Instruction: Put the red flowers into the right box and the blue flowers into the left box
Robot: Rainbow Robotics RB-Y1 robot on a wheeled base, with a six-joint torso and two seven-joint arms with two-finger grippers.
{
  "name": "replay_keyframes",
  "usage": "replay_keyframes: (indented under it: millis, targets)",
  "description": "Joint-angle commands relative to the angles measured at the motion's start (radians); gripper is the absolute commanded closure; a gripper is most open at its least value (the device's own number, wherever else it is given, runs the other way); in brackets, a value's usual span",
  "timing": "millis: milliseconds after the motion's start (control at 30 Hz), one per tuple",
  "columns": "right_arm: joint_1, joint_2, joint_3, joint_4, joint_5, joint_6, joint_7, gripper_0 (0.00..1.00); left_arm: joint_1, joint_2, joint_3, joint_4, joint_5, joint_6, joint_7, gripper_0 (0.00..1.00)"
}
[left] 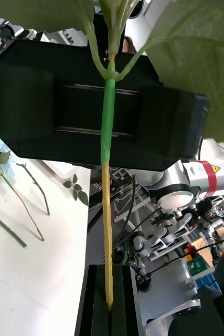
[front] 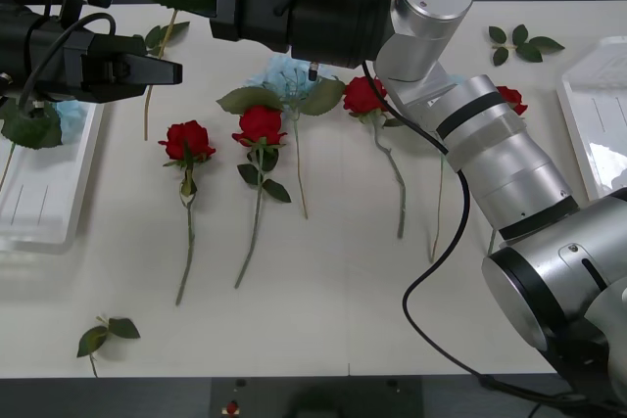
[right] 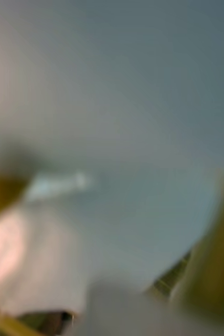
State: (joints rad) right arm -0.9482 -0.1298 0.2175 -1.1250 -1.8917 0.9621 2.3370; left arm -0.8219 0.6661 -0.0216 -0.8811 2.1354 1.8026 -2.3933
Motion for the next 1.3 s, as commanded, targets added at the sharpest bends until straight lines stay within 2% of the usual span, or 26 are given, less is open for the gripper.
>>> replay_keyframes:
  millis: [33, 400, 600, 767, 1000, 1300]
  targets:
    - [-0.041, 0.016, -0.013, -0.021, -0.001, 0.001, -0.013, 0.00, -0.040, 0.029, 0.011, -0.019, -0.028, -0.003, 0.043, 1.00]
    - [-0.043, 0.010, -0.035, -0.021, -0.001, 0.017, -0.007, 0.00, -0.040, 0.175, 0.012, -0.042, -0.137, -0.051, 0.055, 1.00]
    - [-0.060, -0.073, -0.030, -0.021, 0.022, 0.093, -0.076, 0.00, -0.042, 0.267, 0.012, -0.052, -0.201, -0.086, 0.057, 1.00]
    - [-0.103, -0.206, -0.033, -0.021, 0.132, 0.294, -0.294, 0.00, -0.040, 0.334, 0.014, -0.052, -0.292, -0.128, 0.057, 1.00]
    - [-0.118, -0.350, -0.047, -0.048, 0.338, 0.564, -0.642, 0.00, -0.040, 0.405, 0.014, -0.052, -0.502, -0.221, 0.060, 1.00]
    - [-0.112, -0.478, -0.036, -0.165, 0.642, 0.805, -0.818, 0.00, -0.039, 0.438, 0.014, -0.049, -0.796, -0.339, 0.089, 1.00]
